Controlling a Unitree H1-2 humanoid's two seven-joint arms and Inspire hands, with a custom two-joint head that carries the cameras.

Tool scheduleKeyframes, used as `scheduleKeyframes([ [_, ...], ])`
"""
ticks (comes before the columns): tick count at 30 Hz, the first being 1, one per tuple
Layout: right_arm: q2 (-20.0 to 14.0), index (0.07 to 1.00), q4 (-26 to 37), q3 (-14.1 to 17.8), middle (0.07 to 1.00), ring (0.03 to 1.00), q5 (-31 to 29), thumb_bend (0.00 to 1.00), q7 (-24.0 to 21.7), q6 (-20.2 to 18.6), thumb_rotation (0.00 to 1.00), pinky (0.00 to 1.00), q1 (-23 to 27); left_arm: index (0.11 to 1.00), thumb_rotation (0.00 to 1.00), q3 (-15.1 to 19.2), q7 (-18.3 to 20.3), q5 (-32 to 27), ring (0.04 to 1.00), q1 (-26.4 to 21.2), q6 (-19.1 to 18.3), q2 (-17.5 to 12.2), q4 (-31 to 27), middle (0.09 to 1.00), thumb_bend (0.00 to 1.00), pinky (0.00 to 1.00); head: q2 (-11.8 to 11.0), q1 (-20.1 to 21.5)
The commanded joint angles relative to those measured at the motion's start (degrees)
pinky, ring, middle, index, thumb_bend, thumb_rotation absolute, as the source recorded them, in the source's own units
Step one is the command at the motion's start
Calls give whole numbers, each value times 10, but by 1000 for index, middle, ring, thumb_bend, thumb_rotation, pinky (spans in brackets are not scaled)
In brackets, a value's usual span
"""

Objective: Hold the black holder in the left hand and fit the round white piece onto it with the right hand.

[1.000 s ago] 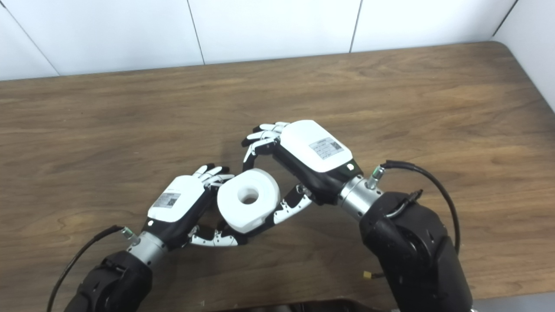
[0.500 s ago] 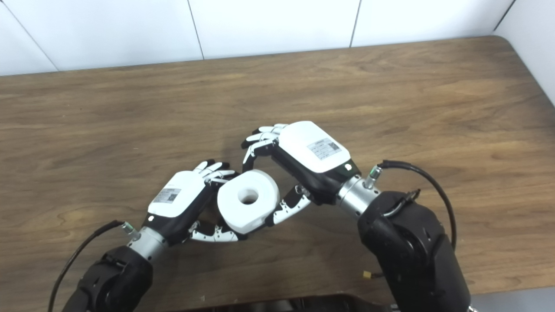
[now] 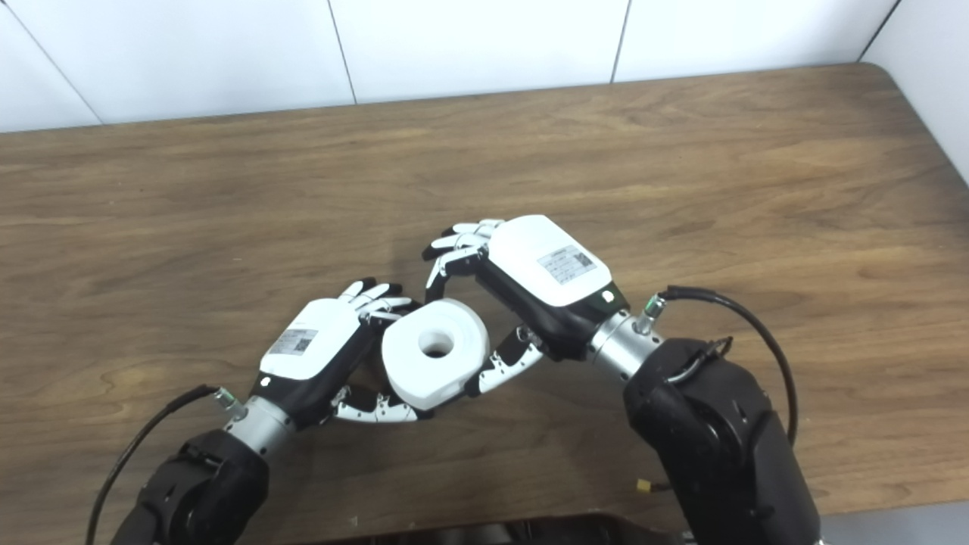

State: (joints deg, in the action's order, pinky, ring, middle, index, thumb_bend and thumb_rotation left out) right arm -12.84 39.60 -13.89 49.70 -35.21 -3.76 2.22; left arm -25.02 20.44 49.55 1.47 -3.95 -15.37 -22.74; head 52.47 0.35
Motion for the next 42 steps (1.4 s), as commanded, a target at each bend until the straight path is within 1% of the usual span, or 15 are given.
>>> scheduleKeyframes([
  [1,3,481,8,4,808,865,0,521,27,16,148,863,7,484,59,-9,16,5,933,4,2,1,-6,824,518,994,0,0],
  [7,6,481,7,0,802,865,6,521,33,20,148,860,8,484,59,-10,19,7,934,4,1,2,-7,825,518,992,-1,-4],
  [18,8,481,7,-5,802,872,12,521,32,20,147,867,13,484,59,-10,21,8,934,3,1,3,-7,826,518,987,-3,-4],
  [26,-3,489,8,-11,802,867,28,523,15,21,157,868,20,484,59,-9,21,8,932,3,1,3,-6,824,519,986,-4,-2],
  [32,-16,493,14,-13,800,866,22,521,-4,19,163,868,25,484,59,-9,22,5,935,2,1,2,-5,827,518,991,-4,-2],
  [33,-17,553,15,-13,805,866,22,720,-4,19,259,861,25,484,58,-9,22,5,934,2,2,2,-5,826,518,991,-4,-2],
  [34,-17,598,16,-12,813,866,22,828,-4,19,315,855,24,484,58,-9,22,5,934,2,2,2,-5,826,518,990,-4,-2],
  [35,-17,668,18,-12,842,878,22,910,-5,19,359,852,23,484,58,-9,23,5,933,2,1,2,-5,825,518,990,-4,-2],
  [38,-13,787,25,-12,926,935,23,989,-4,18,423,862,20,484,58,-9,23,4,933,3,1,2,-5,824,518,992,-4,-2],
  [40,-12,818,27,-12,950,956,25,999,-3,19,447,868,18,484,58,-9,21,3,932,2,3,1,-4,823,518,990,-6,1],
  [42,-11,845,27,-12,954,965,27,1000,-2,20,461,873,18,484,57,-8,19,3,929,2,5,1,-1,820,519,987,-7,2],
])
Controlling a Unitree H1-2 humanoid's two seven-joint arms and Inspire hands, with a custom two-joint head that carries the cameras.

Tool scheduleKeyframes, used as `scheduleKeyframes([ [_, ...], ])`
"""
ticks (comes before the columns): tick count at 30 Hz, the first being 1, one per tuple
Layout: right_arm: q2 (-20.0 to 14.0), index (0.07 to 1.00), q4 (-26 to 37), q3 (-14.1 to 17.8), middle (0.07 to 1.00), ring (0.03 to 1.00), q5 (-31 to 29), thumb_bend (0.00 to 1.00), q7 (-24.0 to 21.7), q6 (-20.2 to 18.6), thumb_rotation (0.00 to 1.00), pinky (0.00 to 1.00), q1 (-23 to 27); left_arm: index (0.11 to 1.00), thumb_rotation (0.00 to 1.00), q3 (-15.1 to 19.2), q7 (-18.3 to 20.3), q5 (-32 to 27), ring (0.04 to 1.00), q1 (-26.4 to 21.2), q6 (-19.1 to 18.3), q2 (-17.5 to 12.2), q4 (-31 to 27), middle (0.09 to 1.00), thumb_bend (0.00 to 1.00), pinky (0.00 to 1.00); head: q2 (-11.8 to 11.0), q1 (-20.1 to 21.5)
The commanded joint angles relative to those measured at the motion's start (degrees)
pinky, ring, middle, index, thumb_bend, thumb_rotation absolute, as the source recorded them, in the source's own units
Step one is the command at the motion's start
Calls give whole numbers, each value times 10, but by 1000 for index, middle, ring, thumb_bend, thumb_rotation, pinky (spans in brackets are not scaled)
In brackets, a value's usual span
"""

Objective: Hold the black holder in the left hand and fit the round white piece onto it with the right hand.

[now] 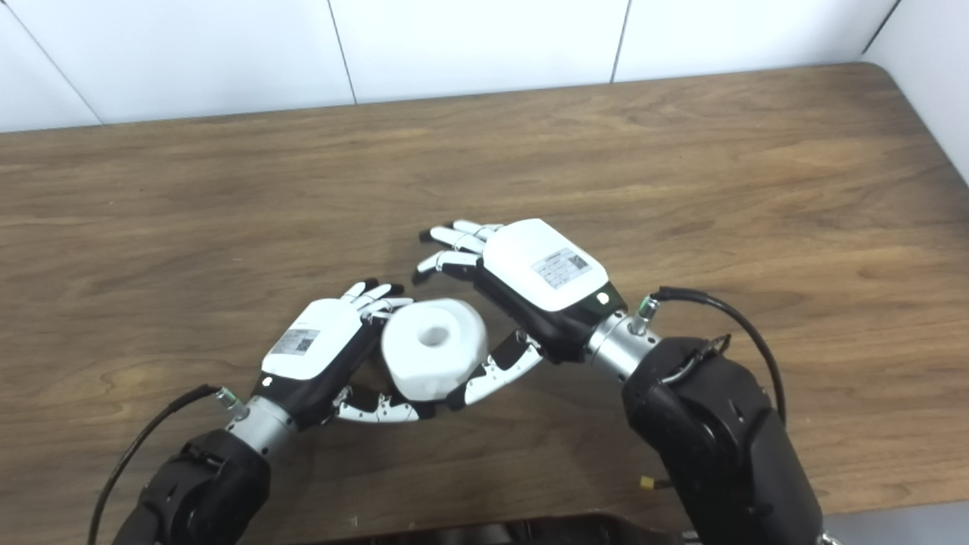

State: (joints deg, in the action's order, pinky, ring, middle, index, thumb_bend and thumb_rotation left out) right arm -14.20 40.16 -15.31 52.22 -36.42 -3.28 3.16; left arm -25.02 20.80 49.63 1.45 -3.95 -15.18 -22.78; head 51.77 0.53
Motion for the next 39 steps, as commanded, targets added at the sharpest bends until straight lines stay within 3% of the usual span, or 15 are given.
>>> scheduleKeyframes([
  [1,2,861,23,2,951,963,2,1000,10,16,466,874,8,484,57,-8,15,3,930,2,5,-2,0,820,519,987,0,1],
  [5,4,909,26,2,940,953,4,1000,11,16,478,872,5,484,58,-9,19,4,929,2,4,-3,-1,822,519,989,0,1],
  [18,6,919,34,7,939,947,7,1000,2,6,498,881,6,484,57,-11,20,5,923,1,5,-4,1,816,520,986,-4,0],
  [21,9,954,40,11,951,959,5,1000,-14,-6,531,898,11,484,57,-11,16,5,922,0,9,-5,5,815,520,981,-7,2],
  [29,11,1000,92,42,999,1000,-26,1000,-111,-87,580,947,48,484,58,-8,9,-1,917,1,12,-7,14,806,519,976,-12,1],
  [39,5,1000,104,55,991,1000,-28,1000,-138,-112,554,939,58,491,69,-7,28,-6,880,0,-1,-11,9,789,517,956,-12,2],
])
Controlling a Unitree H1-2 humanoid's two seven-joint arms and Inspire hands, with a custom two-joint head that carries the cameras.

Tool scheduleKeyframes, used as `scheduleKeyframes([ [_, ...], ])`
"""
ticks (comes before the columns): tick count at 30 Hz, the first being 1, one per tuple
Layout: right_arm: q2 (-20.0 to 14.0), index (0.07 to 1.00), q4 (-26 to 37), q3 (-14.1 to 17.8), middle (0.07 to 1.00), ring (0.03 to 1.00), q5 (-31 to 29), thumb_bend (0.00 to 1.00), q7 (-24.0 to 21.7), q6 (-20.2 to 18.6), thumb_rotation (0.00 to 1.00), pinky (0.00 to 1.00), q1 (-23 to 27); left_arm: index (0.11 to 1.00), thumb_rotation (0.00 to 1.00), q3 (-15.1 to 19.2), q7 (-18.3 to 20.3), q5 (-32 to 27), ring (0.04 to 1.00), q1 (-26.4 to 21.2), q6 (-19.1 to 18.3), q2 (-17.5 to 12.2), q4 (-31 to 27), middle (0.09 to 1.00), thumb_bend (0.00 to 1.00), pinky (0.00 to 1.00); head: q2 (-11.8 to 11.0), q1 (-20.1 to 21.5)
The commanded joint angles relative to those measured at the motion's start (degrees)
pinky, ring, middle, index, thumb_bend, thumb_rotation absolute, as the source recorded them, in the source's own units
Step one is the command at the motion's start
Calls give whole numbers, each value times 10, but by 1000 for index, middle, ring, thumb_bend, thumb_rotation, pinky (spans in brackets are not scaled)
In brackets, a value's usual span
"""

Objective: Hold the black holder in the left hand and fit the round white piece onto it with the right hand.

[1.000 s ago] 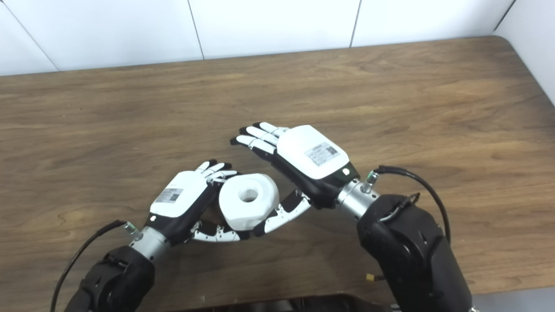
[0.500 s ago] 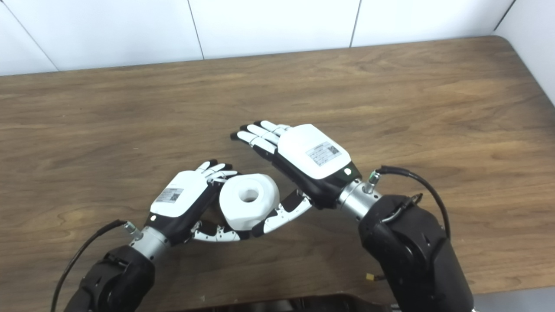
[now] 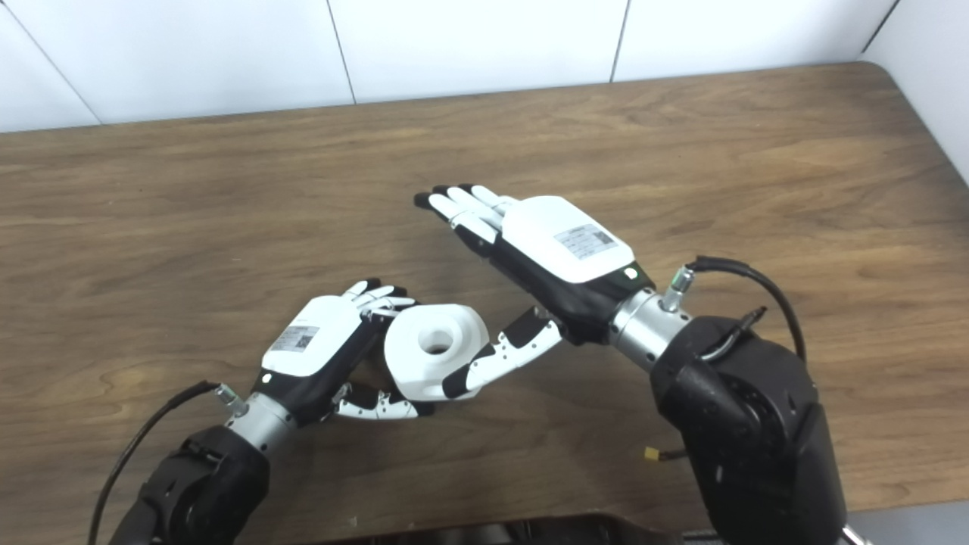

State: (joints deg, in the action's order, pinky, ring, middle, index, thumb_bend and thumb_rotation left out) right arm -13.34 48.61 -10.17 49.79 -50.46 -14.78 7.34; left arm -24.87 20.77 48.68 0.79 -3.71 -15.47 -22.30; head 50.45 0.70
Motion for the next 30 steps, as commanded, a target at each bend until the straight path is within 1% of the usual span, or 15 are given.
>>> scheduleKeyframes([
  [1,-4,1000,19,4,988,1000,-3,1000,2,3,548,934,16,492,72,-9,29,5,876,7,-5,-9,4,786,517,952,1,0],
  [5,-7,1000,14,2,981,997,-4,1000,5,8,554,924,13,498,83,-14,39,16,872,3,-8,-11,2,796,517,941,0,1],
  [6,-7,1000,14,2,982,999,-4,1000,5,7,556,927,13,603,195,-15,44,16,875,3,-11,-11,1,806,662,944,0,1],
  [7,-7,1000,13,2,984,1000,-5,1000,5,6,558,930,13,686,283,-15,47,17,881,2,-13,-11,0,818,763,949,0,1],
  [10,-12,1000,11,1,986,1000,-7,1000,5,10,558,933,13,782,378,-17,64,21,890,0,-24,-11,-5,836,867,959,0,1],
  [15,-17,1000,9,-1,988,1000,-8,1000,4,10,556,939,15,866,445,-17,78,23,905,0,-32,-11,-10,858,969,959,0,1],
  [17,-19,1000,9,-2,988,1000,-7,1000,4,11,558,942,16,895,465,-17,87,23,913,0,-37,-11,-13,869,995,960,2,0],
  [21,-24,1000,6,-1,983,1000,-8,1000,4,12,559,943,19,970,478,-18,109,21,938,-1,-48,-13,-18,906,1000,974,1,0],
  [23,-27,1000,4,-1,988,1000,-8,1000,3,13,566,950,23,993,489,-17,120,21,947,-2,-52,-13,-20,922,1000,978,1,0],
  [30,-34,1000,-9,-2,992,1000,-11,1000,11,15,569,967,32,1000,521,-12,137,14,970,-3,-66,-13,-23,966,1000,986,-2,-10],
])
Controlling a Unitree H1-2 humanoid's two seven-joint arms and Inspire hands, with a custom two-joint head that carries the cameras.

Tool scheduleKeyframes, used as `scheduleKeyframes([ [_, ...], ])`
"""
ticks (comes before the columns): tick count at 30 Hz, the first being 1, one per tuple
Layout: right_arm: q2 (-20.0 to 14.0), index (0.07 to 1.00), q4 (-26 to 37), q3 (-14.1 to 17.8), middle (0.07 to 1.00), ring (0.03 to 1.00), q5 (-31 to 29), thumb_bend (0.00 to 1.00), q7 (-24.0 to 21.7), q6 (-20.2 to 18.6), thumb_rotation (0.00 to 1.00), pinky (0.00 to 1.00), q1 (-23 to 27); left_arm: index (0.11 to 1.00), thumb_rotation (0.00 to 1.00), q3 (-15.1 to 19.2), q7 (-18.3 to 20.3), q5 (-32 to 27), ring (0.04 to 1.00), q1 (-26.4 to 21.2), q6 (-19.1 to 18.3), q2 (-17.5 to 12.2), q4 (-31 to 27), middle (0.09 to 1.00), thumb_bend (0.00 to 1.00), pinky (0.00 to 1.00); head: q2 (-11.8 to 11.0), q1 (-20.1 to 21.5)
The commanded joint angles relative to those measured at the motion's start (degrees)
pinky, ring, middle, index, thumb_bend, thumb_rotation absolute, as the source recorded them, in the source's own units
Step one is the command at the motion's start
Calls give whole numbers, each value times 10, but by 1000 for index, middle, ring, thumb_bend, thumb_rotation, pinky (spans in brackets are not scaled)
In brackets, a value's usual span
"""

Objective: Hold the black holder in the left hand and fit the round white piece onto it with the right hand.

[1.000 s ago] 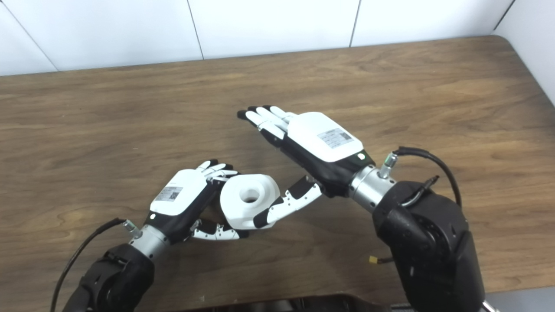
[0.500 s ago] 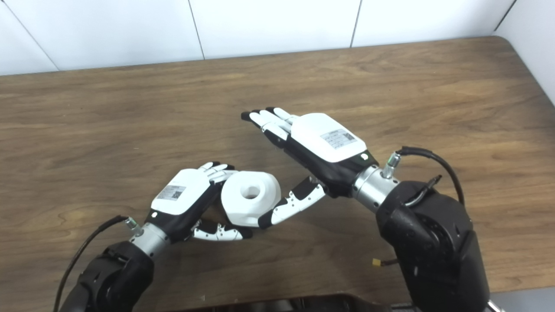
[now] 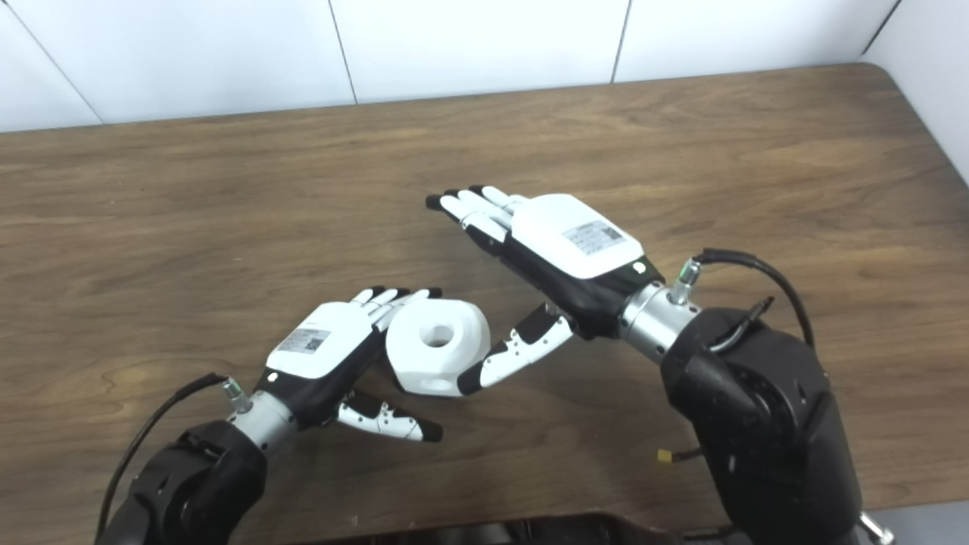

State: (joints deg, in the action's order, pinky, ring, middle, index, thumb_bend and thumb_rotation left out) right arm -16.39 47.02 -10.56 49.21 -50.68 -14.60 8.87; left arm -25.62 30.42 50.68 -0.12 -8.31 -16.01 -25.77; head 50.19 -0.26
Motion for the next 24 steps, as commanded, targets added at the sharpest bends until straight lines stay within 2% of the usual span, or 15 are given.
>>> scheduleKeyframes([
  [1,-4,1000,5,1,993,1000,-7,1000,13,14,570,965,18,1000,530,-4,43,-5,972,5,-22,-9,11,970,1000,985,0,-3],
  [6,-10,1000,-2,3,993,1000,-14,1000,17,17,585,951,24,1000,544,10,53,6,984,-4,-27,-20,10,979,1000,979,-4,-16],
  [11,-13,1000,-5,6,995,1000,-17,1000,20,19,578,938,26,998,572,35,43,3,989,-8,-18,-42,3,977,1000,969,-8,-23],
  [15,-18,1000,-10,11,994,1000,-18,1000,24,19,582,933,24,985,568,67,35,-12,988,-5,-13,-61,-14,971,1000,967,-11,-29],
  [18,-24,1000,-10,21,993,1000,-28,1000,26,9,587,950,21,965,556,100,14,-40,972,4,-3,-71,-28,956,1000,951,-13,-31],
  [24,-43,1000,-9,35,995,1000,-36,1000,15,-6,594,966,26,975,568,151,-2,-79,963,18,11,-97,-53,948,1000,942,-18,-35],
])
